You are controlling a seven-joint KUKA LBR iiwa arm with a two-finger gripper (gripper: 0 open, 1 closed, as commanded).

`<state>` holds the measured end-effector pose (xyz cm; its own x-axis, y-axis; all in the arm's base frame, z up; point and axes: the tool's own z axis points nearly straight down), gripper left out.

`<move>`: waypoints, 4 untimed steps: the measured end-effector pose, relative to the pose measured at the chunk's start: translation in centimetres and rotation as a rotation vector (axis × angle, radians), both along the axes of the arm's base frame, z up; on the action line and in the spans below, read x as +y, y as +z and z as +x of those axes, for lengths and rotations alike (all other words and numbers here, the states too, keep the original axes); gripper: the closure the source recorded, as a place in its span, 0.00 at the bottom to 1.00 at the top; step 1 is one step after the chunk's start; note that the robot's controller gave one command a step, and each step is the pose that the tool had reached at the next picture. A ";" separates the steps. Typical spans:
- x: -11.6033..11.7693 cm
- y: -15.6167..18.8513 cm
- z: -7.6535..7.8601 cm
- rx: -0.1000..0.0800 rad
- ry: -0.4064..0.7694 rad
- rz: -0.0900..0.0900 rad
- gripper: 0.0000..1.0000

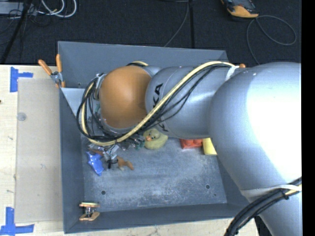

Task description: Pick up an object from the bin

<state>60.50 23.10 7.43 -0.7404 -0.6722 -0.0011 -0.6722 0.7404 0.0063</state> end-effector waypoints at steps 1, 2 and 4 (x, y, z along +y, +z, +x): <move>0.0 0.3 -0.1 0.003 0.000 -0.001 1.00; -0.2 2.2 -0.4 0.011 0.001 -0.006 1.00; -0.1 6.9 -0.2 0.005 -0.001 -0.003 1.00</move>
Offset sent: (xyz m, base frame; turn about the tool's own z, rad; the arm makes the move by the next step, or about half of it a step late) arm -0.0002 -0.0001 0.0124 0.0000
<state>60.28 23.04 14.32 -0.7413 -0.6711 0.0046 -0.6711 0.7413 0.0074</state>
